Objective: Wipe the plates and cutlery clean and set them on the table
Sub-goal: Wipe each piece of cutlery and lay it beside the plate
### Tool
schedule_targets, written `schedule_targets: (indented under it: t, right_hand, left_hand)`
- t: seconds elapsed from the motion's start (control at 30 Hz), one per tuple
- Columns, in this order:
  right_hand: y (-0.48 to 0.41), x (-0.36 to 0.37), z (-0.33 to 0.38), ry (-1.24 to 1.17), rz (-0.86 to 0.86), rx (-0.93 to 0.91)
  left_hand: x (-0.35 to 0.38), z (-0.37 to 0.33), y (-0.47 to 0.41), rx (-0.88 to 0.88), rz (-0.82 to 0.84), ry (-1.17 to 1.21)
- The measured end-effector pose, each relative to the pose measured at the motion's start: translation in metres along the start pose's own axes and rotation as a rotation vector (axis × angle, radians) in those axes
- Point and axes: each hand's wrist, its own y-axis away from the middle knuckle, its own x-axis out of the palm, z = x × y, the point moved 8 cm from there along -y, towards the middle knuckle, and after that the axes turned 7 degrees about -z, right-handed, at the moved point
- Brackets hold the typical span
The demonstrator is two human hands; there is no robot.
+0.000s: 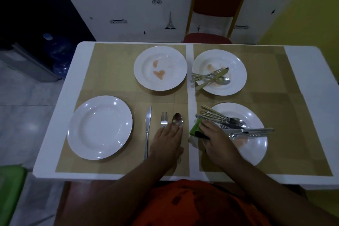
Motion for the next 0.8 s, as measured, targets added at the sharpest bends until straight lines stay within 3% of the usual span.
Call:
schedule_targets:
  t: [0.27, 0.43, 0.7, 0.8]
  right_hand:
    - [-0.031, -0.037, 0.028, -0.044, -0.1, -0.112]
    - [-0.063, -0.043, 0.042, -0.067, -0.064, -0.177]
    - [-0.108, -0.038, 0.062, -0.09, -0.036, -0.18]
    - [-0.128, -0.031, 0.072, -0.1, -0.05, -0.149]
  left_hand:
    - [-0.052, 0.007, -0.012, -0.161, -0.15, 0.09]
    - [-0.089, 0.014, -0.024, -0.254, -0.26, 0.048]
    - [-0.103, 0.074, -0.038, -0.679, -0.433, 0.559]
    - [-0.101, 0.108, -0.05, -0.808, -0.429, 0.727]
